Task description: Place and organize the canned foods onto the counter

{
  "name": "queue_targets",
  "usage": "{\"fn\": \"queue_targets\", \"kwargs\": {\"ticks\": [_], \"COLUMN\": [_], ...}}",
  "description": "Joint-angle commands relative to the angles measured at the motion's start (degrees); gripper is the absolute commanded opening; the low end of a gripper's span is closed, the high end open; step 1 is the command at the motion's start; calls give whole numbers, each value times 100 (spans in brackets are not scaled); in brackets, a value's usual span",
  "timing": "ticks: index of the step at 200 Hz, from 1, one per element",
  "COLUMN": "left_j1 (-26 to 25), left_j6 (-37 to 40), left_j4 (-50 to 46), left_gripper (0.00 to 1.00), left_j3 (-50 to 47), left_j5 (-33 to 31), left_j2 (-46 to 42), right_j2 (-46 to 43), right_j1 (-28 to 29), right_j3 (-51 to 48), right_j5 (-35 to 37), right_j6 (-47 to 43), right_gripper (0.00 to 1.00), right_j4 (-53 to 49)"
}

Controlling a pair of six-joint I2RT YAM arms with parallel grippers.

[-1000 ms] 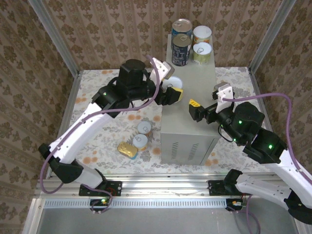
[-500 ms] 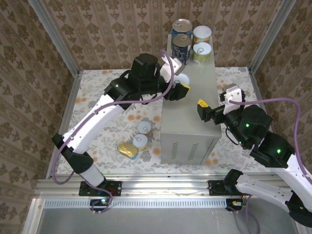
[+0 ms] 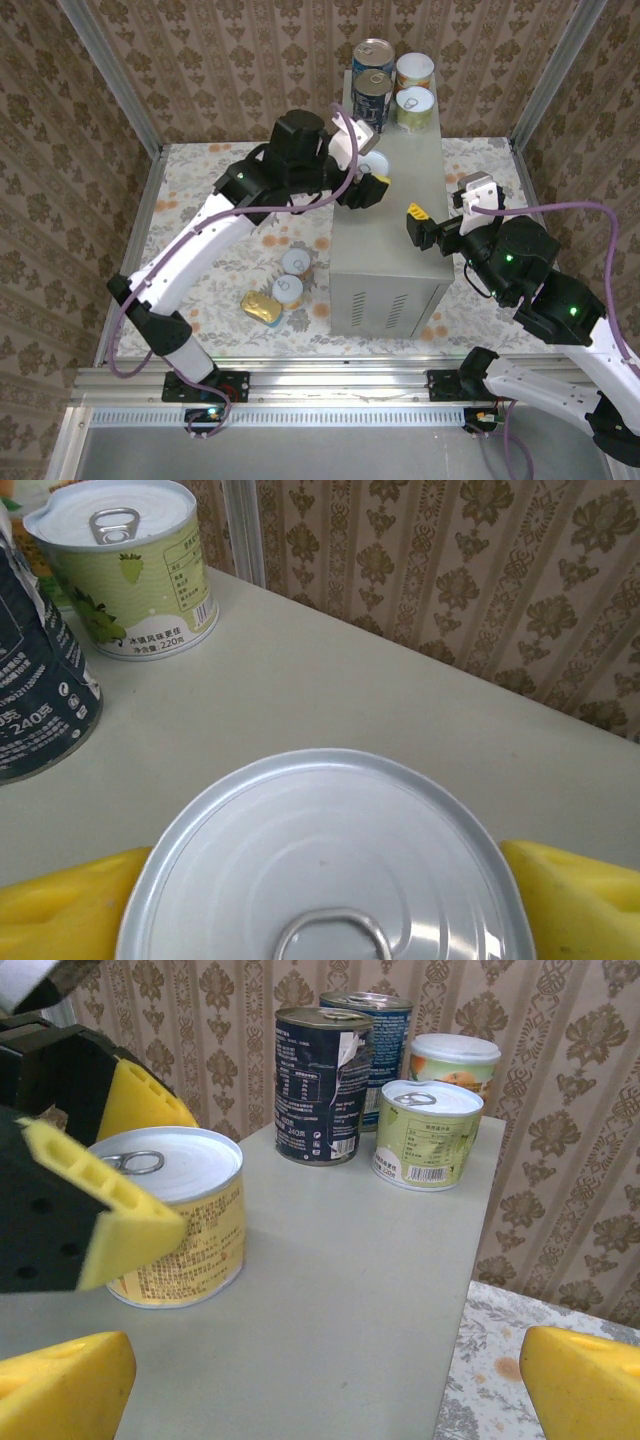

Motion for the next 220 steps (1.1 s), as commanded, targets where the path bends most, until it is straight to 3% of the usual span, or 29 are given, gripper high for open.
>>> {"fn": "queue_targets", "kwargs": {"ticks": [1, 81, 163, 220], "left_j1": [-32, -5, 21, 92], "left_j6": [70, -198, -210, -206], "left_j4": [388, 839, 1200, 1355], "left_gripper": [93, 98, 83, 87], "left_j3": [-355, -1308, -1528, -1474], "left_j5": [-46, -123, -309, -433], "left_j2": [-525, -876, -666, -380], "right_j2": [56, 122, 109, 77], "right_j1": [-28, -26, -29, -32], "right_j3": [76, 86, 103, 59], "right_j5": [50, -102, -79, -2], "right_j6": [22, 137, 138, 95], "right_gripper": [100, 100, 100, 100], "right_j4": [47, 95, -12, -60]}}
